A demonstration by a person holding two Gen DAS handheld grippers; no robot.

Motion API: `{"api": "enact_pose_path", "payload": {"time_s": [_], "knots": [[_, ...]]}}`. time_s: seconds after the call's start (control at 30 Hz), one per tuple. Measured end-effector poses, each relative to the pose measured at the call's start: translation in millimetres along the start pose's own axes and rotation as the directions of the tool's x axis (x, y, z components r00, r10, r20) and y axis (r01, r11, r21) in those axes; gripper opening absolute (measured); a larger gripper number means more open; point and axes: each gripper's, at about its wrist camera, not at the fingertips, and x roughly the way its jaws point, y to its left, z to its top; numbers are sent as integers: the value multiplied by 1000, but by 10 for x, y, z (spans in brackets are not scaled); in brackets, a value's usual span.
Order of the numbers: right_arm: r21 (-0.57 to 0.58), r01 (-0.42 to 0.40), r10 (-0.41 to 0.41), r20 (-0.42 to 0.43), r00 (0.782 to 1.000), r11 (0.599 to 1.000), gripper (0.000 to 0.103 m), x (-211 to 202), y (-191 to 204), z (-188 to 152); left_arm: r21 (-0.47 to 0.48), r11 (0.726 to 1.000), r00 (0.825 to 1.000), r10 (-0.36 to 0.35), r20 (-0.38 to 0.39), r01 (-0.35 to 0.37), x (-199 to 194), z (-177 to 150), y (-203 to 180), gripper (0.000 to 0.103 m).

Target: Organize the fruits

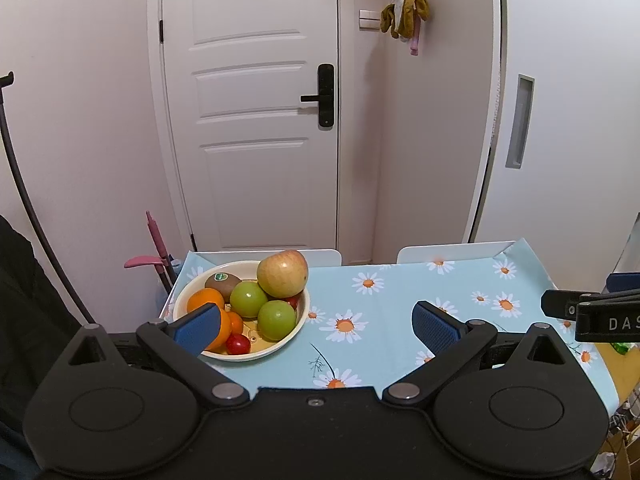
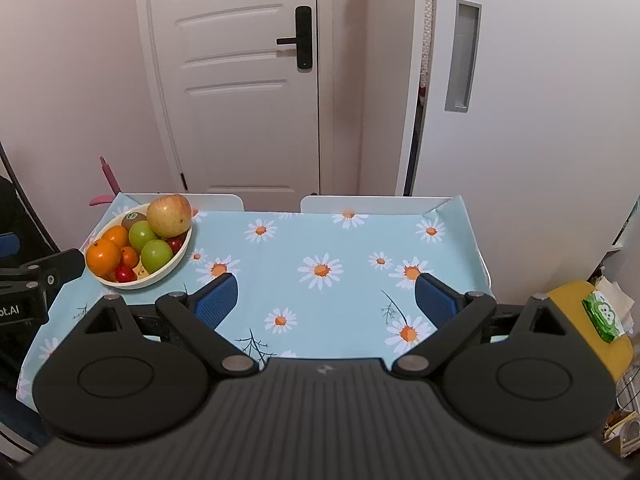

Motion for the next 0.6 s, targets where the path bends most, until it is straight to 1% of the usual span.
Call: {"api": "enact_pose_path", "payload": {"time_s": [0.17,0.6], "knots": [[5,-4,4,-3,1000,1000,103,7,-8,0,-1,1000,1000,13,-2,-13,11,-12,4,103],[7,-5,5,-7,1000,1000,103,10,-3,-5,-9,1000,1000,10,3,-10,6,-18,30,103]]}}
